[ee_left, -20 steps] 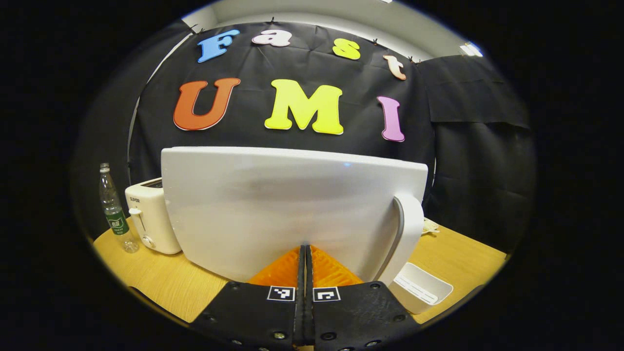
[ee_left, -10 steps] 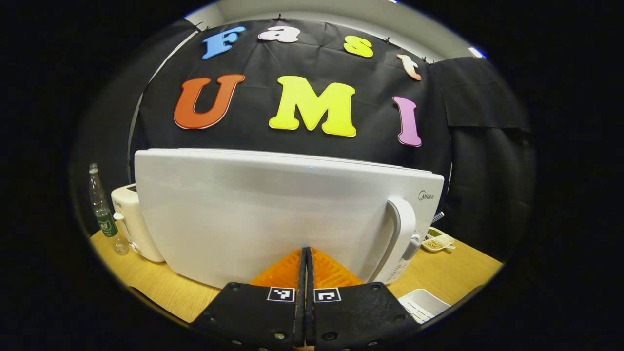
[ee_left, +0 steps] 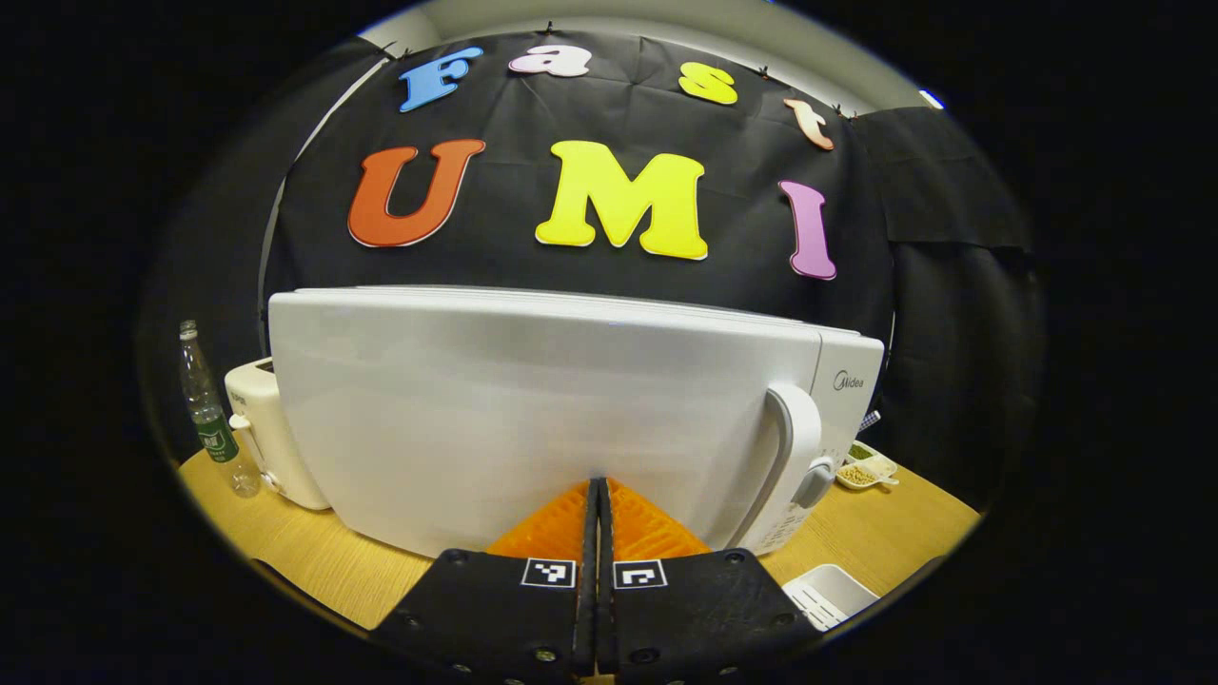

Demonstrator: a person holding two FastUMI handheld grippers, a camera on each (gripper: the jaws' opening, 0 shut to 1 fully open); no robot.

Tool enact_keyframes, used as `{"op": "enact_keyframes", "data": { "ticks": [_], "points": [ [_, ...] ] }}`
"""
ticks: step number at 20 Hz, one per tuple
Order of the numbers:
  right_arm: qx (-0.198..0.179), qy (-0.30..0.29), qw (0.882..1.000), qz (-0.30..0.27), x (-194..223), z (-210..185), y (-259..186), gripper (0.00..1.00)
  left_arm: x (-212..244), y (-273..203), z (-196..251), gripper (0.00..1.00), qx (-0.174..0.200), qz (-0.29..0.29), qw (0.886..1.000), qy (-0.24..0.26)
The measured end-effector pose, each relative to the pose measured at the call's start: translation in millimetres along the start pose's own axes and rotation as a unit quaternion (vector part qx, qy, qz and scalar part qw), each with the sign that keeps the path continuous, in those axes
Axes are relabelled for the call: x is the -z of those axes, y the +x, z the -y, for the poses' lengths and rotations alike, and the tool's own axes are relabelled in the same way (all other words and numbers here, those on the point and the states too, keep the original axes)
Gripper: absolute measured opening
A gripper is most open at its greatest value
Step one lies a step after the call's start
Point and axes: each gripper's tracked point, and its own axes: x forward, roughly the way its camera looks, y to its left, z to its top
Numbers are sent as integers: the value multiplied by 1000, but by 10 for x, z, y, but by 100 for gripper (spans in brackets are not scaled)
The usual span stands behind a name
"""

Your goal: Open the microwave oven with the left hand, put the food in, and close the microwave oven.

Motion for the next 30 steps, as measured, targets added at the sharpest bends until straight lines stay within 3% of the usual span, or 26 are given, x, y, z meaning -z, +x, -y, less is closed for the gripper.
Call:
{"op": "enact_keyframes", "data": {
  "ticks": [2, 3, 4, 5, 8, 10, 11, 15, 18, 23, 24, 25, 27, 28, 29, 30],
  "points": [
    [6, -5, 1000, 3, -36, -14, -60, 95, -74, -126, 21, 0, 3, 3, 1000, -12],
    [7, -6, 1000, 4, -52, -25, -96, 100, -111, -180, 22, 0, 3, 2, 1000, -12],
    [9, -7, 1000, 5, -83, -48, -130, 100, -171, -283, -1, 7, -4, 6, 1000, -7],
    [9, -7, 1000, 7, -106, -69, -165, 100, -220, -373, -32, 23, -10, 8, 1000, -1],
    [11, -6, 1000, 15, -211, -147, -257, 100, -393, -677, -59, 51, -21, 25, 999, 15],
    [13, -5, 1000, 20, -275, -181, -323, 100, -515, -929, -48, 90, -21, 32, 999, 16],
    [17, -6, 1000, 21, -304, -191, -346, 100, -599, -1063, -58, 96, -25, 40, 999, 16],
    [25, -6, 999, 27, -453, -290, -431, 100, -821, -1672, -167, 95, -54, 38, 998, 17],
    [28, 2, 999, 36, -595, -370, -523, 100, -917, -2222, -202, 95, -55, 21, 998, 16],
    [24, 12, 998, 54, -849, -580, -699, 100, -1206, -3132, -138, 94, -44, 47, 998, 9],
    [24, 11, 998, 59, -906, -618, -737, 95, -1260, -3292, -108, 94, -41, 55, 998, 10],
    [26, 10, 998, 63, -958, -654, -770, 100, -1322, -3442, -51, 94, -34, 64, 997, 13],
    [29, 8, 997, 65, -997, -734, -831, 100, -1399, -3731, 65, 93, -16, 77, 997, 17],
    [25, 7, 998, 64, -1007, -794, -861, 94, -1429, -3867, 109, 94, -10, 85, 996, 20],
    [19, 9, 998, 64, -1013, -875, -899, 100, -1456, -3996, 130, 94, -6, 94, 995, 25],
    [12, 12, 998, 67, -1037, -958, -927, 95, -1456, -4114, 125, 94, -5, 101, 994, 27]
  ]
}}
